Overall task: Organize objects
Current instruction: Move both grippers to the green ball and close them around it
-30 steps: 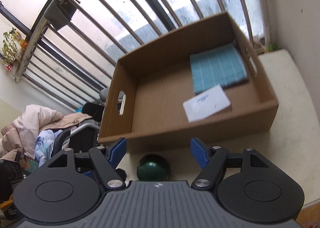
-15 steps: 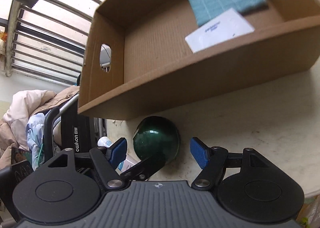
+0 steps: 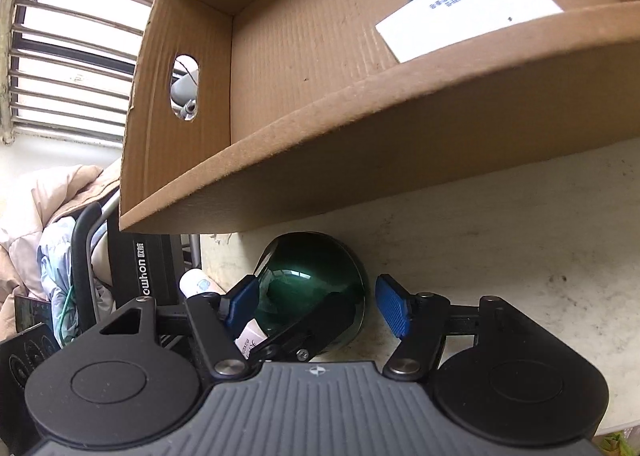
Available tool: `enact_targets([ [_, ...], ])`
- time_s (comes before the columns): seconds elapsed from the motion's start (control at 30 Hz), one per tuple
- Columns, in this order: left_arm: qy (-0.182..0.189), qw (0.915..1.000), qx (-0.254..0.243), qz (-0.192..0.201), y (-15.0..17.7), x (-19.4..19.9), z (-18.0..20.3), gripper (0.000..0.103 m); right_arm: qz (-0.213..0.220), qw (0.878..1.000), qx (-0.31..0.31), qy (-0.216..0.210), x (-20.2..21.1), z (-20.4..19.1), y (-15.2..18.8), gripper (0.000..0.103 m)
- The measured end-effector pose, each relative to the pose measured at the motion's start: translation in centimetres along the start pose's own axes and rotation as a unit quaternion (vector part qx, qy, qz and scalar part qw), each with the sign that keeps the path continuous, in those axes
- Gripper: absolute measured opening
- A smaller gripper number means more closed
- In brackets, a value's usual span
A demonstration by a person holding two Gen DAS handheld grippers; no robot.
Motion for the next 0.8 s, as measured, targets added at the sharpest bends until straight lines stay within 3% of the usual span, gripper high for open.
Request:
enact_targets([
  [0.27, 0.000, 1.0000, -0.006, -0.001, -0.1, -0.2, 0.0, 0.089, -0.010, 1.000, 0.001, 0.000, -0.5, -0.2, -0.3, 0.067],
  [0.8, 0.050, 0.9983, -0.031, 0.001, 0.2, -0.7, 3.2, 0.088, 0.003, 1.000, -0.016, 0.022, 1.7, 1.9, -0.2, 0.067],
])
Point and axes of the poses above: each gripper's, at about its wrist camera, not at the fingertips, and x roughly against the way its jaws point, z to its right, y to its underside, the point moved 2 cm from there along -x, roughly the way its jaws point, and after that the axes turned 13 degrees about -x, right-handed, at the moved point
